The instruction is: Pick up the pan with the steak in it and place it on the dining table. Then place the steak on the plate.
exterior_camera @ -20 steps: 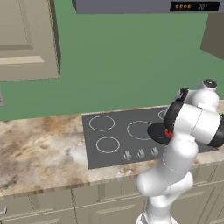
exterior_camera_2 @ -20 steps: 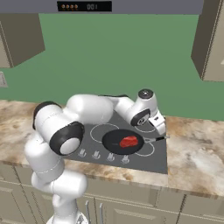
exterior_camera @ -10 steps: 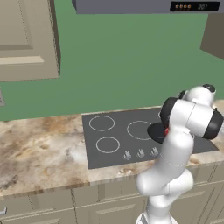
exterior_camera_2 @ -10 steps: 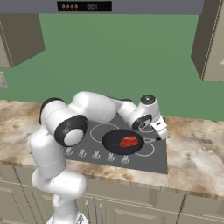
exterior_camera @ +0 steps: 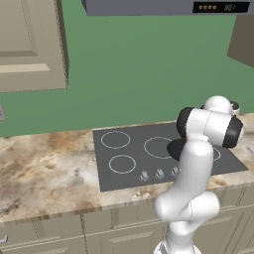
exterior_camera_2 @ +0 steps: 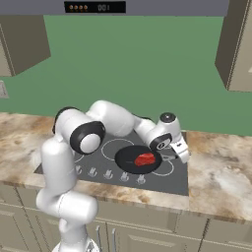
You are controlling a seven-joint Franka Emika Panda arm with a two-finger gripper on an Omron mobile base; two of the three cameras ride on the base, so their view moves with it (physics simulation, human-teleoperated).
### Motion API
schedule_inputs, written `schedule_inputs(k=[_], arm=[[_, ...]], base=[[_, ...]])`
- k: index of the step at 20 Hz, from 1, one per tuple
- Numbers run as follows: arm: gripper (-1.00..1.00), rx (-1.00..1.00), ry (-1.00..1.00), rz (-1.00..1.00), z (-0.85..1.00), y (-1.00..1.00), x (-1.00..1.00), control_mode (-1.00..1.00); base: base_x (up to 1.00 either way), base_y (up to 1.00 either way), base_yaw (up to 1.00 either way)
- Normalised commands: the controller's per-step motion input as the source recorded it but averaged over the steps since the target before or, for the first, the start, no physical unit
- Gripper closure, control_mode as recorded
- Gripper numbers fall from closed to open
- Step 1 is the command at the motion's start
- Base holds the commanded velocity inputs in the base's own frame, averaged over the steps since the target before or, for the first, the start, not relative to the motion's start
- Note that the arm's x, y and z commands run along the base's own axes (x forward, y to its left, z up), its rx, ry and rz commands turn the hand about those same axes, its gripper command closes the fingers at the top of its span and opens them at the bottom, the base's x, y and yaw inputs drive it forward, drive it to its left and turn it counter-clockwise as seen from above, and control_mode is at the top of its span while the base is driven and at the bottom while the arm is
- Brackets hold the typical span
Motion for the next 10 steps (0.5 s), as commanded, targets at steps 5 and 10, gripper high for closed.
schedule_inputs(k=[5,10], arm=[[-1.0,0.0,0.1,-0.04,-0.31,0.0,0.34,-1.0],[-1.0,0.0,0.1,-0.04,-0.37,0.0,0.38,-1.0]], base=[[0.0,0.0,0.0],[0.0,0.0,0.0]])
